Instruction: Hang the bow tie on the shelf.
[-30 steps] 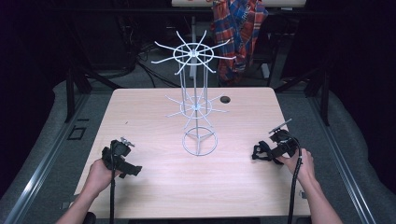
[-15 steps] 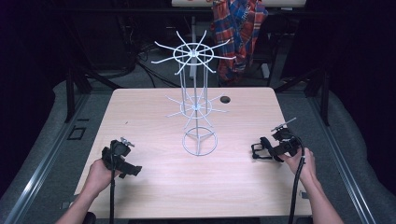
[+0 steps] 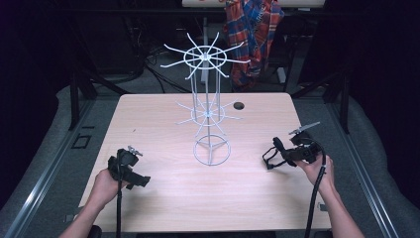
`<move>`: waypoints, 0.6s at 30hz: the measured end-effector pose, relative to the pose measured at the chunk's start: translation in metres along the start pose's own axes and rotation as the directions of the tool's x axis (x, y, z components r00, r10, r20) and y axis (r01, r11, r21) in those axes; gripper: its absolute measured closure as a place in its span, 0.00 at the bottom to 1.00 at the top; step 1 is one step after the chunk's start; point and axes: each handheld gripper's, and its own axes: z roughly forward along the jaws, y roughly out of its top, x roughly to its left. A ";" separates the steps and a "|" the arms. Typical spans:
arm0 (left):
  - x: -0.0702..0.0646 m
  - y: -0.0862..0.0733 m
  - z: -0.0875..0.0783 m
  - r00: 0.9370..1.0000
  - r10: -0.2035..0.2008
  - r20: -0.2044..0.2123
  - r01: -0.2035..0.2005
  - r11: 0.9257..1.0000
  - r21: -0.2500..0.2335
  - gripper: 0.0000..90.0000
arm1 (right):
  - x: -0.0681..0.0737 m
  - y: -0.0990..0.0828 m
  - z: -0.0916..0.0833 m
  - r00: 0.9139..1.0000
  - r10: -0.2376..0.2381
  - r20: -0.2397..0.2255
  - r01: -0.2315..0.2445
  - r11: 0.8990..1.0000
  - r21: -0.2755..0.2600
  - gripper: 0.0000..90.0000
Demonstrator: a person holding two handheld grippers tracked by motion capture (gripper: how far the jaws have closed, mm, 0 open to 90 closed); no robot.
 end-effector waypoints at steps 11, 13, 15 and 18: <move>0.000 0.000 0.000 1.000 0.000 0.000 0.000 1.000 0.001 0.00 | 0.008 0.005 -0.013 1.000 -0.021 -0.014 0.020 0.997 -0.075 0.81; 0.000 0.000 0.000 1.000 0.001 0.002 -0.001 1.000 0.002 0.00 | 0.011 0.006 -0.017 0.999 -0.033 -0.015 0.032 0.997 -0.073 0.81; 0.000 0.000 0.000 1.000 0.001 0.003 -0.001 1.000 0.003 0.00 | 0.013 0.007 -0.018 0.999 -0.035 -0.022 0.033 0.996 -0.087 0.81; 0.000 0.000 0.000 1.000 0.001 0.002 -0.001 1.000 0.002 0.00 | 0.016 0.009 -0.020 0.999 -0.045 -0.025 0.043 0.995 -0.091 0.81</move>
